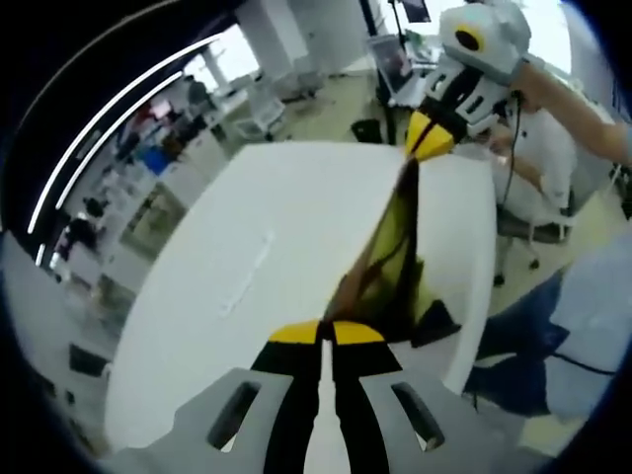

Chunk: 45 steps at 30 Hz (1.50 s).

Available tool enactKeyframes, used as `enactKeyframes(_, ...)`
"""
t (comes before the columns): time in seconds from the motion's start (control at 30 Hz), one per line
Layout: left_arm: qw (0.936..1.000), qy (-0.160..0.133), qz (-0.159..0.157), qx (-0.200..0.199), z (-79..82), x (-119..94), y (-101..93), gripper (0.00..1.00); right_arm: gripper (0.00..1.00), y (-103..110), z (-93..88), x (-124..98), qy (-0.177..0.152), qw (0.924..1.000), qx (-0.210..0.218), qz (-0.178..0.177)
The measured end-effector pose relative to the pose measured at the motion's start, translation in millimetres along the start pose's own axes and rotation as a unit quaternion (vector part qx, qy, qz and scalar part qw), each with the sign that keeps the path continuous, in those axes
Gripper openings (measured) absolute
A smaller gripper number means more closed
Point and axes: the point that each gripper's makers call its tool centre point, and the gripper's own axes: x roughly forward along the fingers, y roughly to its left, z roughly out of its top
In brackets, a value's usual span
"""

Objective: Fold the garment on the visible template until the final outline fits inside the template.

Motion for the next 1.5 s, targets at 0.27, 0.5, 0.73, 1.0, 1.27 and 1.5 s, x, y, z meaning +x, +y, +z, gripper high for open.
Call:
enactKeyframes(0.27,0.9999,0.001,0.002,0.011,7.3,-13,3.7,0.00,0.01,-4,16.4,-8,0.014,0.9995,-0.024,0.011)
enactKeyframes(0.5,0.9999,-0.003,0.011,0.009,12.9,-24,10.5,0.00,0.01,-8,33.4,-15,0.014,0.9990,-0.040,0.014)
enactKeyframes(0.73,0.9997,-0.014,0.017,0.011,25.4,-39,16.5,0.00,0.01,-16,46.2,-23,0.014,0.9985,-0.052,0.007)
enactKeyframes(1.0,0.9992,-0.022,0.029,0.016,41.4,-54,26.6,0.00,0.01,-25,64.2,-34,0.009,0.9977,-0.066,-0.006)
enactKeyframes(1.27,0.9986,-0.030,0.037,0.021,56.0,-67,35.6,0.00,0.01,-35,78.2,-43,0.009,0.9974,-0.071,-0.013)
enactKeyframes(1.5,0.9981,-0.030,0.047,0.028,66.6,-81,43.8,0.00,0.01,-40,92.5,-50,0.015,0.9964,-0.083,-0.007)
